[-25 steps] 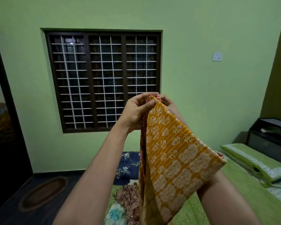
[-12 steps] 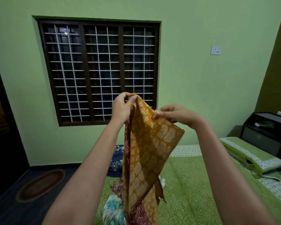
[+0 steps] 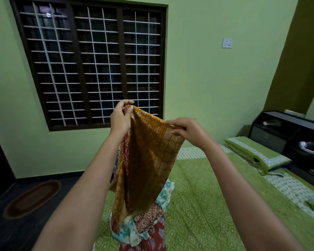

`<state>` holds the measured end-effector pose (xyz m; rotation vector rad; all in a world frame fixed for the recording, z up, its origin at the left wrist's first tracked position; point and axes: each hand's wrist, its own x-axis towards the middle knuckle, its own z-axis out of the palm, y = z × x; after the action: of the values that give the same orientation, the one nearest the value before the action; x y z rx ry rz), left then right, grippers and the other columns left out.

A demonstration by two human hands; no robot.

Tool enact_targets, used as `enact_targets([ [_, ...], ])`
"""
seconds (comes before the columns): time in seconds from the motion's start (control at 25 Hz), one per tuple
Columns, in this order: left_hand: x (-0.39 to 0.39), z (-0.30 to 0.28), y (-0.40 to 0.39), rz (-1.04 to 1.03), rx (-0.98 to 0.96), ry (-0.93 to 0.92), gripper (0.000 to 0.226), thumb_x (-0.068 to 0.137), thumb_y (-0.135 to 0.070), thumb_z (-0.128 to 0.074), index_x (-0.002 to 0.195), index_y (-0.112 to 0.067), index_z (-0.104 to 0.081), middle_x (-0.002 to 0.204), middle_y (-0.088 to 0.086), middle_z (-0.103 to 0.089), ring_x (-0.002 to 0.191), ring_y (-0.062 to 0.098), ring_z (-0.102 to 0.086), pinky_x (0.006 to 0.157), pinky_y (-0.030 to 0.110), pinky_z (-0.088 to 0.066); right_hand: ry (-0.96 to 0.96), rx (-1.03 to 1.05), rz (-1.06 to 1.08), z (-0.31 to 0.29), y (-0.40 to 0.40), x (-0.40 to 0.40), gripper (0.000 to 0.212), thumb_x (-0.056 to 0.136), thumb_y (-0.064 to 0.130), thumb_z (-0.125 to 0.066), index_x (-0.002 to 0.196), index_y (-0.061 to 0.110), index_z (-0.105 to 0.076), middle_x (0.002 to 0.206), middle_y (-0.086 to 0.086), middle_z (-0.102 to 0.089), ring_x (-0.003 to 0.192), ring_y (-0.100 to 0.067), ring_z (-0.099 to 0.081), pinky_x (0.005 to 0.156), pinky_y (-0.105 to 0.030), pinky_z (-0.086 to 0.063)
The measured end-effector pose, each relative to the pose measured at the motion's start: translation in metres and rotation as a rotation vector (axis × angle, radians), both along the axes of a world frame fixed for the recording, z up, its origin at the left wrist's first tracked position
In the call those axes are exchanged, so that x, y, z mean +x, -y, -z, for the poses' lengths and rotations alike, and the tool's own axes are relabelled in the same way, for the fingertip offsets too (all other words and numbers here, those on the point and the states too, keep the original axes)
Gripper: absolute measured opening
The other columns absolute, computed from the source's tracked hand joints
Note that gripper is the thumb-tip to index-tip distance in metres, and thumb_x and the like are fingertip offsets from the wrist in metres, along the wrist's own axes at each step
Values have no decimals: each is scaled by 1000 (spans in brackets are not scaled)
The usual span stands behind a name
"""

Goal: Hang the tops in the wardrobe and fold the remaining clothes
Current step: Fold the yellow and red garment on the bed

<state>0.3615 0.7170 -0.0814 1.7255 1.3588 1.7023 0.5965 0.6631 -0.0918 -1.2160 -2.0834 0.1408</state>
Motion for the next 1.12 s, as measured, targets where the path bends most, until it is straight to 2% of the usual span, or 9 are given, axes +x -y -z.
enact_targets([
  [0.12, -1, 11, 4, 59, -13, 14, 21, 99, -17, -48, 106, -22, -67, 95, -15, -55, 91, 1, -53, 80, 22, -47, 120, -59, 45, 5, 11, -2, 25, 85, 21, -70, 109, 21, -71, 99, 11, -62, 89, -4, -55, 76, -13, -44],
  [0.24, 3, 24, 12, 120, -30, 44, 20, 99, -15, -49, 98, -24, -67, 91, -17, -57, 85, -2, -53, 73, 17, -47, 390, -348, 177, 15, 20, 12, 24, 81, 34, -73, 86, 11, -68, 81, 2, -64, 75, -15, -57, 66, -26, -40],
  [0.36, 6, 41, 22, 207, -78, 6, 18, 98, -15, -51, 96, -24, -67, 95, -8, -62, 86, 1, -57, 73, 19, -51, 413, -547, 157, 27, 42, 33, 23, 87, 36, -67, 82, 13, -68, 76, 1, -66, 69, -11, -60, 62, -22, -43],
  [0.56, 14, 55, 54, 495, -154, -311, 8, 89, -11, -64, 92, -18, -66, 92, 3, -65, 88, 16, -61, 78, 31, -54, 381, -211, 555, 11, 88, 84, 23, 93, 35, -58, 103, 19, -71, 92, -1, -67, 76, -16, -52, 64, -27, -39],
  [0.68, 37, 54, 81, 554, -200, -594, 20, 92, -5, -56, 104, -17, -67, 100, 2, -62, 95, 18, -59, 88, 33, -53, 323, -331, 430, -1, 122, 120, 17, 90, 34, -63, 99, 22, -71, 98, 4, -69, 74, -13, -62, 72, -30, -49],
  [0.76, 61, 60, 103, 585, -251, -589, 23, 93, -4, -55, 103, -20, -67, 104, -1, -63, 97, 14, -60, 92, 32, -52, 325, -421, 369, -4, 151, 144, 16, 89, 35, -65, 98, 23, -70, 98, 10, -66, 78, -10, -66, 78, -30, -49],
  [0.88, 109, 67, 141, 577, -272, -553, 17, 89, -5, -61, 99, -16, -69, 99, 1, -68, 90, 12, -64, 86, 33, -55, 466, -367, 483, 1, 187, 191, 30, 84, 48, -66, 99, 23, -72, 96, 8, -64, 89, -15, -57, 74, -30, -44],
  [1.0, 156, 69, 178, 545, -317, -555, 13, 86, -7, -66, 98, -11, -71, 97, 10, -70, 85, 18, -67, 76, 33, -58, 497, -400, 484, 15, 224, 230, 30, 73, 59, -70, 72, 29, -68, 72, 11, -61, 73, -15, -57, 64, -32, -48],
  [1.12, 183, 62, 204, 571, -303, -525, 15, 83, -9, -70, 95, -17, -66, 91, 9, -68, 82, 21, -67, 67, 30, -58, 280, -349, 441, 17, 255, 266, 27, 68, 46, -80, 63, 22, -69, 64, 7, -66, 57, -7, -58, 53, -21, -44],
])
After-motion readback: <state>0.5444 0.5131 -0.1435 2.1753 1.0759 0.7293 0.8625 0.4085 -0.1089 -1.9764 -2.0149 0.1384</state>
